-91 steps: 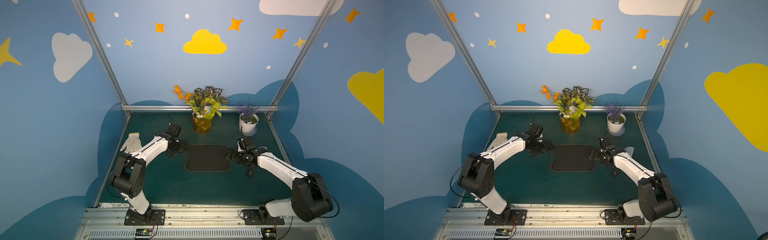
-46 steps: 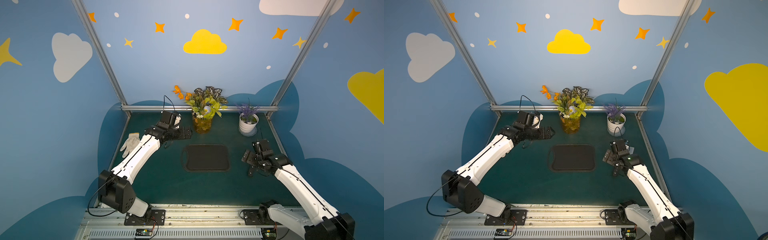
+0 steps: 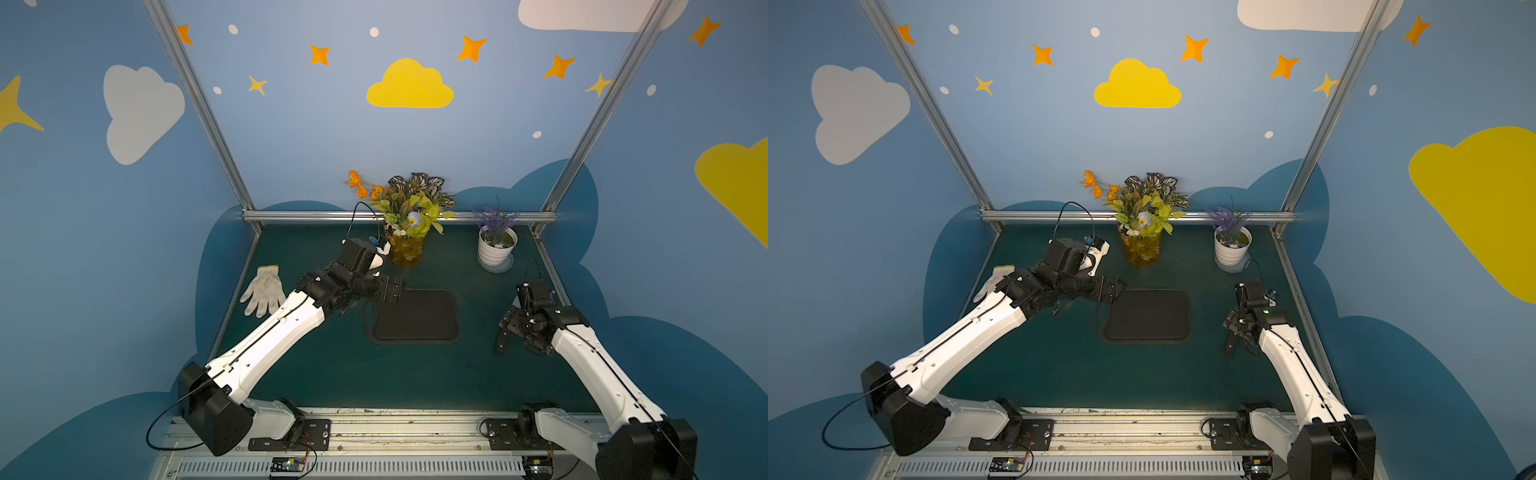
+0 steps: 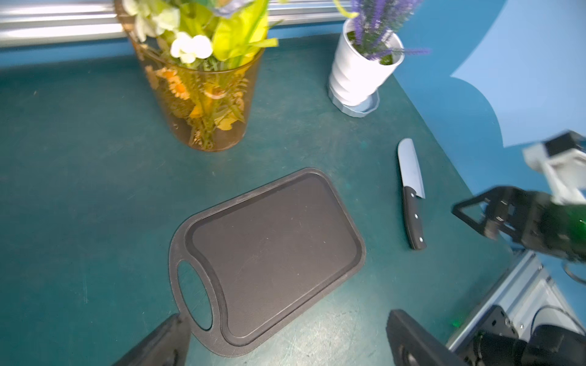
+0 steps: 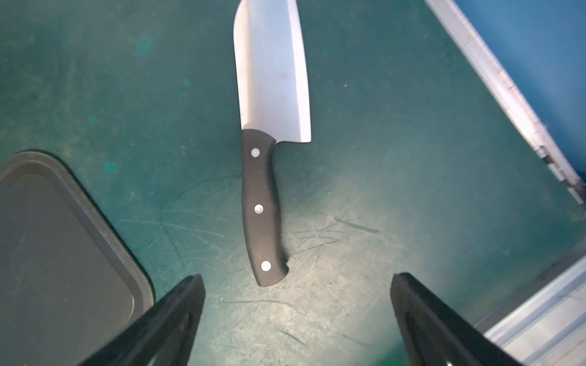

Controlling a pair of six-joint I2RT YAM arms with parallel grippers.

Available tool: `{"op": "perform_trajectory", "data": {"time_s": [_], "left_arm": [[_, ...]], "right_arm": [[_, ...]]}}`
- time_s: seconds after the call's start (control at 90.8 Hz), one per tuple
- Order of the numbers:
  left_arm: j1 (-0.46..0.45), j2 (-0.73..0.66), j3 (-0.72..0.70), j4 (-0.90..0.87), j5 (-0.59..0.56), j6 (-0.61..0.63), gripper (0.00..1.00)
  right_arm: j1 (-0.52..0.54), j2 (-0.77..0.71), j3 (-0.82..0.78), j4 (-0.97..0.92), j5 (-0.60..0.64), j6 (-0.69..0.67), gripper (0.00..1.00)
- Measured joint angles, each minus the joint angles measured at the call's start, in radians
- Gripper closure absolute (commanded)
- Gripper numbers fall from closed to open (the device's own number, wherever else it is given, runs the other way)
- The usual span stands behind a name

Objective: Align the knife with the edge of the cutting board
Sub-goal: Pick up the knife at the center of the board.

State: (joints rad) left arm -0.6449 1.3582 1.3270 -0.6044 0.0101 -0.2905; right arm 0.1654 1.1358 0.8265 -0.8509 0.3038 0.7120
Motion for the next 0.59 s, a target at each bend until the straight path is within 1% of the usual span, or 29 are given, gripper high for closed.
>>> {"op": "perform_trajectory", "data": {"time_s": [0.077, 0.176, 0.264, 0.396, 0.484, 0.54, 0.595], "left_arm": [[-0.026, -0.002, -0.002, 0.0, -0.012, 0.011, 0.0], [-0.045, -0.002, -0.005, -0.004, -0.021, 0.021, 0.0], [-0.058, 0.001, -0.007, -0.011, -0.029, 0.027, 0.0], [-0.065, 0.003, -0.007, -0.022, -0.034, 0.037, 0.0], [-0.064, 0.003, -0.007, -0.026, -0.037, 0.04, 0.0], [-0.063, 0.003, -0.007, -0.027, -0.037, 0.04, 0.0], [-0.062, 0.003, -0.007, -0.027, -0.037, 0.04, 0.0]], "right_arm": [[0.0, 0.084, 0.009, 0.019, -0.034, 0.009, 0.07], [0.0, 0.192, 0.036, 0.036, -0.076, 0.008, 0.13], [0.0, 0.259, 0.055, 0.064, -0.105, 0.011, 0.19], [0.0, 0.295, 0.056, 0.095, -0.124, 0.011, 0.31], [-0.004, 0.303, 0.056, 0.108, -0.133, 0.009, 0.33], [-0.008, 0.309, 0.056, 0.12, -0.143, 0.006, 0.37], [-0.013, 0.321, 0.056, 0.134, -0.155, 0.002, 0.38]]}}
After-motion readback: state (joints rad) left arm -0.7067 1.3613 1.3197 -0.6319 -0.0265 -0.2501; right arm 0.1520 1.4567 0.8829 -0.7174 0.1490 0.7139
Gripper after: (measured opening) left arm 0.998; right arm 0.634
